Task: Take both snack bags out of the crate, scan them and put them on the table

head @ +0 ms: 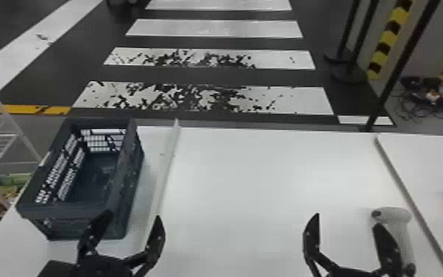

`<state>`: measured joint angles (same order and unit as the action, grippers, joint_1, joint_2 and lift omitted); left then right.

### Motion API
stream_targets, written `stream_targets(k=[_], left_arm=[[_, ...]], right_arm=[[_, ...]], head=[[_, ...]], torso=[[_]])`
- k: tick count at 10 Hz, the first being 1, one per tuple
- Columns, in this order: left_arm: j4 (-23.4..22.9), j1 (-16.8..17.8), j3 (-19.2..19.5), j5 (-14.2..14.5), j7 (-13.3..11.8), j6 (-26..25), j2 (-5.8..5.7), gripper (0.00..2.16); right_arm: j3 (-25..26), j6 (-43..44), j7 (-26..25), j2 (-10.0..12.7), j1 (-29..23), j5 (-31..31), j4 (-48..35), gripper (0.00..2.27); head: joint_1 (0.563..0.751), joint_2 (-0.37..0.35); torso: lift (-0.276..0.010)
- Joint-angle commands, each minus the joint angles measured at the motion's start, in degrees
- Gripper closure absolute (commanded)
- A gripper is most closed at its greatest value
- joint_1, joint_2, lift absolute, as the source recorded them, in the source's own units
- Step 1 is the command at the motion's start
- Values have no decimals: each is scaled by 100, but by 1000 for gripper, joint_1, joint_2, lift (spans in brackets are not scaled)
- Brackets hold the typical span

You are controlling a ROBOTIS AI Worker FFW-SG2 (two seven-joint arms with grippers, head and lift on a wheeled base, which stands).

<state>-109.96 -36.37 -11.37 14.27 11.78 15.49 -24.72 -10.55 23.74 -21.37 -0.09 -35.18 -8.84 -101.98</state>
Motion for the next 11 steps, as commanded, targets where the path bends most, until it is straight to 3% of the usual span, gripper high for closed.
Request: stream_targets(k=[1, 8, 11], left_arm=[[-34, 8, -85, -117, 62, -16, -42, 97], [-104, -19, -305, -293, 123, -87, -42, 97], [-227, -80, -226, -320, 132, -87, 37, 97]], right_arm=[[-79, 3, -7, 9, -15, -30, 73, 36], [-158, -402, -25, -141, -156, -30, -6, 46], [-167, -384, -25, -149, -112, -30, -6, 49]], head=[[695, 53], [695, 26], [695, 30]], torso=[[-92], [-92], [-92]])
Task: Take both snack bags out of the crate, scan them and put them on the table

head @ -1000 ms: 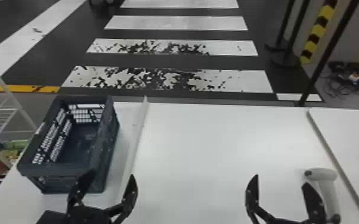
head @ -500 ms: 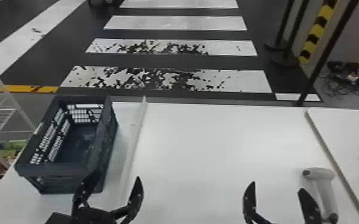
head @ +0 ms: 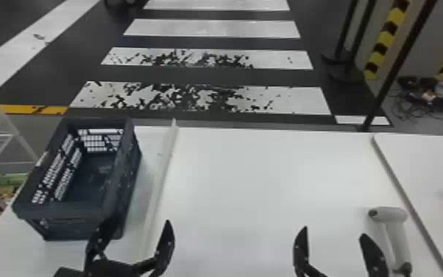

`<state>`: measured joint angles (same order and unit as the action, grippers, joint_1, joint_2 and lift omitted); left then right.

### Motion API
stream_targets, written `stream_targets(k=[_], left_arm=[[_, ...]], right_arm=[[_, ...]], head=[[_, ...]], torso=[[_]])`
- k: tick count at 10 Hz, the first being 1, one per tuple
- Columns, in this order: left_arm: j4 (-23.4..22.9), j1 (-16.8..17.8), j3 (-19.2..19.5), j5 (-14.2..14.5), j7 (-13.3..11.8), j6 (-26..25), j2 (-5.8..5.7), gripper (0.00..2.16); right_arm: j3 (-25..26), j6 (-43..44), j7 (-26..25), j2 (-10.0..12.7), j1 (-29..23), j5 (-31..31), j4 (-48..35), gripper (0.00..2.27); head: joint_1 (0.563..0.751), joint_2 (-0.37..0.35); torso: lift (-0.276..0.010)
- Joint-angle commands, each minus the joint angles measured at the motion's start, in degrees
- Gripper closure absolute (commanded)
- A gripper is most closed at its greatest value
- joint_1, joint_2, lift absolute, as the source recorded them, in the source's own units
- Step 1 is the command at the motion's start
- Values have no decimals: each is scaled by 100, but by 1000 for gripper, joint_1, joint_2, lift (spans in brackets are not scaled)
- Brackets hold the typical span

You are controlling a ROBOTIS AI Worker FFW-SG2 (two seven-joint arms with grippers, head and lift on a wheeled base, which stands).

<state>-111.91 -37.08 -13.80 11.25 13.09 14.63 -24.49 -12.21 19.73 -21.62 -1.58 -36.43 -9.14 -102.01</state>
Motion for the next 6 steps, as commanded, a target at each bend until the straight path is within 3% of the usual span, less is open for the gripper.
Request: stream_targets(k=[1, 6], left_arm=[[-50, -9, 35, -44, 0, 0, 41, 97], [-42, -9, 79, -70, -9, -53, 208, 97]], right_arm=[[-10, 53, 0, -1, 13, 0, -12, 49], [8, 123, 0, 26, 4, 0, -82, 46]], head=[[695, 32], [695, 33]], torso=[[-92], [-92]])
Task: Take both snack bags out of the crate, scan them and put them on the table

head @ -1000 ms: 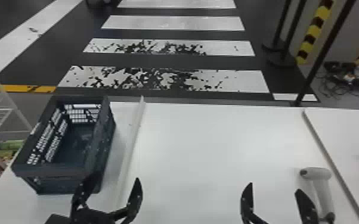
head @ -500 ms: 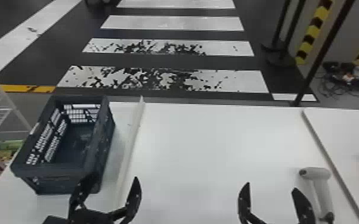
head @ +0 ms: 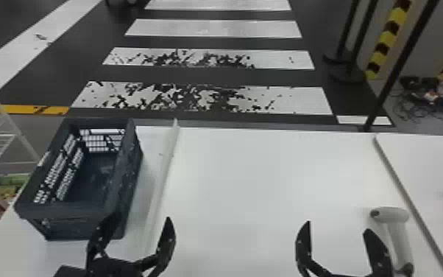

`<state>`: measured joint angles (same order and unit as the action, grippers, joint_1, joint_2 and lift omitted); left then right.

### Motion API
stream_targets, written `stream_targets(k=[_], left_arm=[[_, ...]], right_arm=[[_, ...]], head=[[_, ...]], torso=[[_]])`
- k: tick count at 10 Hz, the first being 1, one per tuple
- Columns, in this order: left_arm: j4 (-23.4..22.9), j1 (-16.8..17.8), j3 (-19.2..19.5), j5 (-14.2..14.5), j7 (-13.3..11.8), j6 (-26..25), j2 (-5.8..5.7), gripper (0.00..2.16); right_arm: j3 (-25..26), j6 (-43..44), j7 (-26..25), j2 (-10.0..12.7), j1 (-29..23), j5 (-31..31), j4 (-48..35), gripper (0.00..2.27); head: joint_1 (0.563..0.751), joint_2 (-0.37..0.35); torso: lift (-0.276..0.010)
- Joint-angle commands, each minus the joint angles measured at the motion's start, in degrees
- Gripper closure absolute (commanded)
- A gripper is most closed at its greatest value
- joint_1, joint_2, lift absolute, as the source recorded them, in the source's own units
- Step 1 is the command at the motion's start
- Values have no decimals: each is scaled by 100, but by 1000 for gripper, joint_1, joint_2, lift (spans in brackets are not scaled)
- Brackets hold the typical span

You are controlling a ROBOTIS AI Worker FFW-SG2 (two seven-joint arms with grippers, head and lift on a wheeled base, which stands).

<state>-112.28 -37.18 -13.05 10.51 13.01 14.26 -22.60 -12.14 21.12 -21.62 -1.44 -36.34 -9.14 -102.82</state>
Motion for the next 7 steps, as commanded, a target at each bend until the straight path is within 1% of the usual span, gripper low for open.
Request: stream_targets(k=[1, 3, 7], left_arm=[[-13, -26, 31, 4, 0, -34, 45, 97], [-84, -105, 101, 4, -17, -16, 89, 97], [-145, -176, 163, 4, -17, -16, 62, 97]], right_arm=[[-8, -17, 0, 21, -5, 0, -1, 46], [-8, -52, 0, 21, 4, 0, -1, 46], [-43, -17, -53, 47, -5, 0, -1, 49]], head=[[695, 33], [695, 36], [695, 50]], torso=[[-92], [-92], [-92]])
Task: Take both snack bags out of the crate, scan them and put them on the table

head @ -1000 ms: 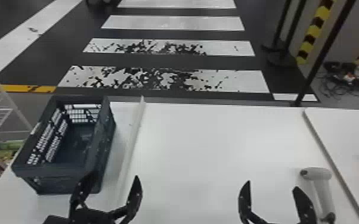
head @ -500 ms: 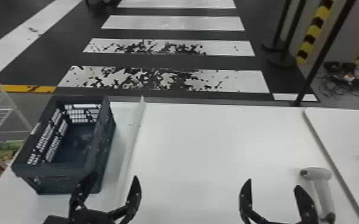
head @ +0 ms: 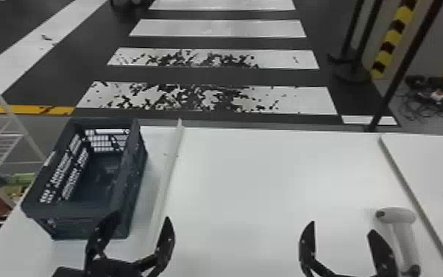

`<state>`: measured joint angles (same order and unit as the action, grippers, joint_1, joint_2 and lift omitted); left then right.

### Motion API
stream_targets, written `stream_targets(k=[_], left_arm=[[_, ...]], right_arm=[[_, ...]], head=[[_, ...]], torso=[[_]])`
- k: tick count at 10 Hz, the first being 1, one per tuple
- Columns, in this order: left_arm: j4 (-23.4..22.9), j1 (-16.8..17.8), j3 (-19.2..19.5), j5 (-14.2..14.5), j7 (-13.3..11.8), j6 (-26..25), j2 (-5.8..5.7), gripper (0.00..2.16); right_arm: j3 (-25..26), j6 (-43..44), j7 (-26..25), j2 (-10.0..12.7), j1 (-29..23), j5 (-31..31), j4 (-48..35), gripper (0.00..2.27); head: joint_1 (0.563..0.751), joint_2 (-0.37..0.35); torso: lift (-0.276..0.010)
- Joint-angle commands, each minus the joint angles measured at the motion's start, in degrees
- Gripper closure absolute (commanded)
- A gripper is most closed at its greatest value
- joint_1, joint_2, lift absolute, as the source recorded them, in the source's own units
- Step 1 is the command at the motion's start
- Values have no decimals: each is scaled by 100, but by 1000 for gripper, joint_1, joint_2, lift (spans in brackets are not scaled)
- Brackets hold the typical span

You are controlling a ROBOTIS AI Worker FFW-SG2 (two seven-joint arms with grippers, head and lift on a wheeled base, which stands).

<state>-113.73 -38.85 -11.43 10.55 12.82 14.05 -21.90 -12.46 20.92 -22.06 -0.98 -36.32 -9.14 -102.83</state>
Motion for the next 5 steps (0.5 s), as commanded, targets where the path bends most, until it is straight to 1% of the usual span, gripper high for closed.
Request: stream_targets(k=[1, 5], left_arm=[[-18, -8, 0, 0, 1, 5, -7, 97], [-88, -78, 9, 0, -17, 5, -25, 97]], right_arm=[[-11, 3, 0, 10, -15, -9, 0, 49], [-37, 179, -35, 28, -129, -44, -26, 49]], head=[[695, 50], [695, 56]], torso=[[-92], [-92]])
